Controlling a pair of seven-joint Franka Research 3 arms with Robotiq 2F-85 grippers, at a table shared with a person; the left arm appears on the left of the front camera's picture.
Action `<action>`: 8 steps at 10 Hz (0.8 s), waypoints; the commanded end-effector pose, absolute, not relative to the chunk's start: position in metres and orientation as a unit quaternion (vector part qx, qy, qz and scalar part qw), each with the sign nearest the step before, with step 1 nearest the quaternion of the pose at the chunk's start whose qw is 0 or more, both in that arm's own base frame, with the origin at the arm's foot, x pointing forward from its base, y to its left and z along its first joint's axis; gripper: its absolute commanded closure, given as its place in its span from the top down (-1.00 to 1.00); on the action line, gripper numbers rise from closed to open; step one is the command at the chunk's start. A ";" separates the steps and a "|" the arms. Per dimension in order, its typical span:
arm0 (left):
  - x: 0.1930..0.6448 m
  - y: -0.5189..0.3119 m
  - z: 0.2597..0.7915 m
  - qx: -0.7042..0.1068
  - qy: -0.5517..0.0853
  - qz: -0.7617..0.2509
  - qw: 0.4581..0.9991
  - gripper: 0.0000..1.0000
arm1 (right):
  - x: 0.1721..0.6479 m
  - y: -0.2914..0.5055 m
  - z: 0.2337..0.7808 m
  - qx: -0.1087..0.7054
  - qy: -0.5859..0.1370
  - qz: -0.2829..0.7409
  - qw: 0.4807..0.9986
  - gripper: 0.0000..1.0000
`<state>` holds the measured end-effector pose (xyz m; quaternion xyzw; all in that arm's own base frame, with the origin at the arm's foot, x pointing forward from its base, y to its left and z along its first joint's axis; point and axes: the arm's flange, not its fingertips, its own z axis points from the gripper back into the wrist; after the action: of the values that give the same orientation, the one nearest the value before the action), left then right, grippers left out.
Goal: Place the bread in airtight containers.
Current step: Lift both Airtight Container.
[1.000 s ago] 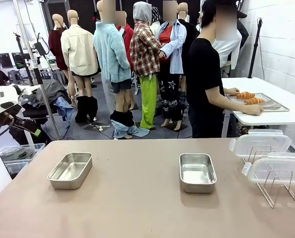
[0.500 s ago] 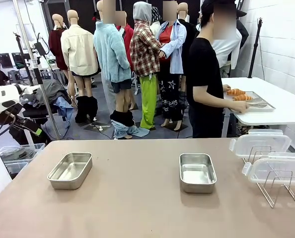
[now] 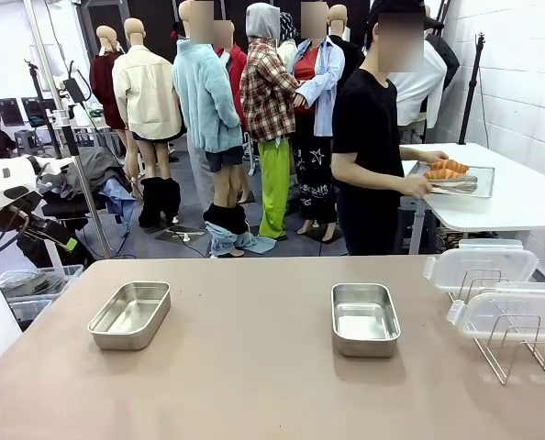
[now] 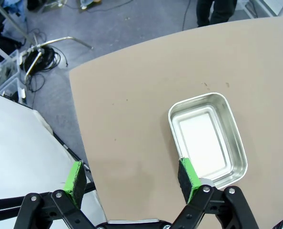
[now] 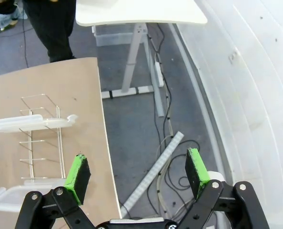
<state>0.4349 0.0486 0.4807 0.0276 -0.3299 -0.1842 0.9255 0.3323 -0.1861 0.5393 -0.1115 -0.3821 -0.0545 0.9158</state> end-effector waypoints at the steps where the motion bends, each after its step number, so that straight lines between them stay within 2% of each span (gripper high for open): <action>1: 0.432 0.052 0.479 0.032 -0.337 -0.190 0.922 1.00 | 0.333 -0.185 0.539 -0.111 -0.382 -0.059 0.916 1.00; 8: 0.432 0.052 0.479 0.032 -0.337 -0.190 0.922 1.00 | 0.333 -0.185 0.539 -0.111 -0.382 -0.059 0.916 1.00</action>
<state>0.4350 0.0486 0.4808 0.0277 -0.3301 -0.1843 0.9254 0.3323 -0.1861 0.5393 -0.1115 -0.3821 -0.0545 0.9158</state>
